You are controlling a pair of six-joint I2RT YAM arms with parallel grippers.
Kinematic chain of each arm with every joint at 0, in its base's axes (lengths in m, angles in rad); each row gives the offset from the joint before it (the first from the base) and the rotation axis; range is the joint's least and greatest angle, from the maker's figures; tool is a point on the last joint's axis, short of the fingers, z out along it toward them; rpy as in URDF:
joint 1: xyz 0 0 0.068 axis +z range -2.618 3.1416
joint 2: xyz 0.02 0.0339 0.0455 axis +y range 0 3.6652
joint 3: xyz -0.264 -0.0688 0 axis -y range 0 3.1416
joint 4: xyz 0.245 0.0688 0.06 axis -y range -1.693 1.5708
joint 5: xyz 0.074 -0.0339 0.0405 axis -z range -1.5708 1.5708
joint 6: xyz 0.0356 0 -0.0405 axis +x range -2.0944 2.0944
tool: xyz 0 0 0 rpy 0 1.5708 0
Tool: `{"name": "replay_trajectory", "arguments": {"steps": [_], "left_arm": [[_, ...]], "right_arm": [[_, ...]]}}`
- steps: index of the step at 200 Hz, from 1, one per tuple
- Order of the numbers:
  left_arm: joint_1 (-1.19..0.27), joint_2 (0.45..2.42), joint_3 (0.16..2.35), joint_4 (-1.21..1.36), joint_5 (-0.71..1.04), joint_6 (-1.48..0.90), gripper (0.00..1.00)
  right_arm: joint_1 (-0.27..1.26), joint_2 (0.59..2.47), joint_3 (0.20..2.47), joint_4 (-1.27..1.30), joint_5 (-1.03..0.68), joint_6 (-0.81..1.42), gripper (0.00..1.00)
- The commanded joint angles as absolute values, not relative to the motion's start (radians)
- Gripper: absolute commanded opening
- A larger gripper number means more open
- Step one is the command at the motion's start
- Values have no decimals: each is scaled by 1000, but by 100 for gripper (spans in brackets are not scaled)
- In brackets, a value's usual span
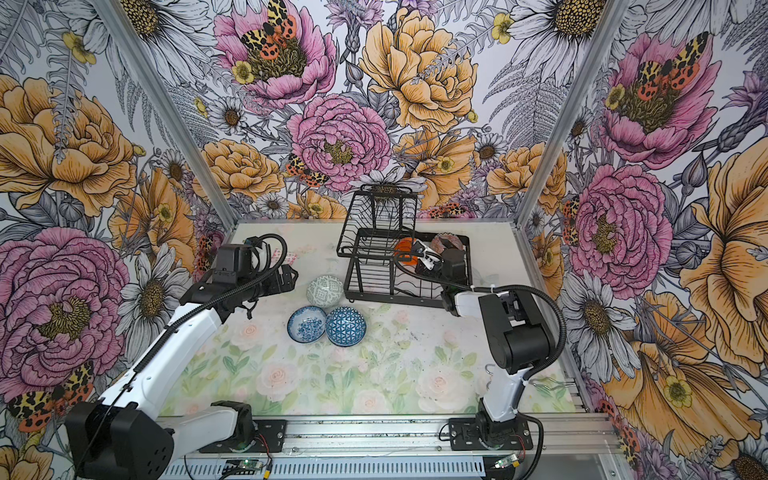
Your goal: Load the bowls into the dish rack
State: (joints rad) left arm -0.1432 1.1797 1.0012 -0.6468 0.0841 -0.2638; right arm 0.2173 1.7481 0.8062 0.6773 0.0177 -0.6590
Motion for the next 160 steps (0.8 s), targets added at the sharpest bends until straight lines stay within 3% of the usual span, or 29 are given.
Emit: {"name": "replay_trajectory", "arguments": {"steps": [1,32,55,119,160], "left_arm": [[-125,1189,965,-625,108,-309,99],[-123,1222,896,-603,141,-344,99],[-144,1224,823,-560,179,-379,99],[-249,1215,679,-510,71,-454,97],[-250,1257,622,-455,73,-489,78]], "right_arm": [[225,1627,749,678,268,-575,99],[223,1442,811,271,472,-300,99],[227,1345,888,-49,417,-98,100],[264,1137,826,-260,219,85,99],[281,1119,862,-320,142,111,99]]}}
